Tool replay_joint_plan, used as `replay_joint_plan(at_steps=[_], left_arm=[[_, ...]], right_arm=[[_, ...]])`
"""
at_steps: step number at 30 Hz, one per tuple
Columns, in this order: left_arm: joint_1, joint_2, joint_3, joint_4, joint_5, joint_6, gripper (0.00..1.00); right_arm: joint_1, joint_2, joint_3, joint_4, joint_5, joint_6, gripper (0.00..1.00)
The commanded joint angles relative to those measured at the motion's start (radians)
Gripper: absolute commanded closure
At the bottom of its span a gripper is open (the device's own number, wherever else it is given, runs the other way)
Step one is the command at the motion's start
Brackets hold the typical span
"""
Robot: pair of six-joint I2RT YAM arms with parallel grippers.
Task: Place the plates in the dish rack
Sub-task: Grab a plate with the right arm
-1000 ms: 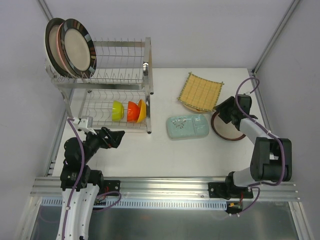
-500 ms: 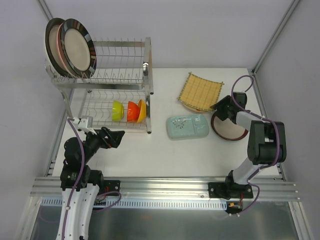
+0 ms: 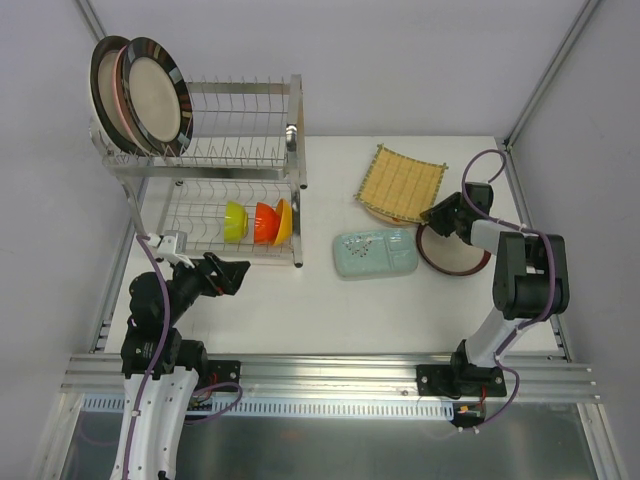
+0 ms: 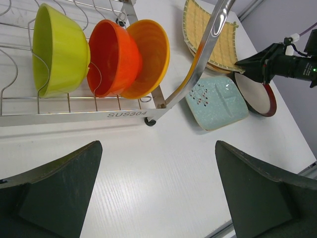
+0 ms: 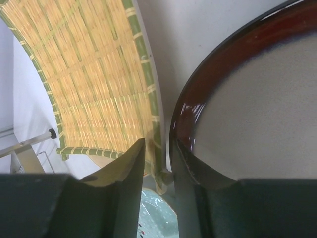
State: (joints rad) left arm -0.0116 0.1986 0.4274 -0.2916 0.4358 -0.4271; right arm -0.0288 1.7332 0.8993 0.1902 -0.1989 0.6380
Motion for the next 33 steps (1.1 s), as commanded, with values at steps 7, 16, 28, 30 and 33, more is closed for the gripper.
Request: replay_joint_plan(at_steps=[7, 16, 28, 30, 33], left_arm=[[0.004, 0.015, 0.019, 0.017, 0.001, 0.010, 0.01], [0.004, 0.015, 0.017, 0.016, 0.006, 0.010, 0.01], [0.005, 0.012, 0.016, 0.016, 0.012, 0.007, 0.01], [0.005, 0.010, 0.016, 0.017, 0.014, 0.007, 0.01], [0.004, 0.010, 0.016, 0.017, 0.015, 0.007, 0.01]], right_arm=[[-0.011, -0.029, 0.018, 0.026, -0.046, 0.006, 0.89], [-0.051, -0.164, -0.010, 0.002, -0.092, 0.015, 0.99], [-0.120, -0.369, -0.135, -0.035, -0.171, 0.031, 0.99], [-0.135, -0.385, -0.163, -0.031, -0.178, 0.032, 0.99], [-0.158, -0.397, -0.210, -0.014, -0.191, 0.029, 0.99]])
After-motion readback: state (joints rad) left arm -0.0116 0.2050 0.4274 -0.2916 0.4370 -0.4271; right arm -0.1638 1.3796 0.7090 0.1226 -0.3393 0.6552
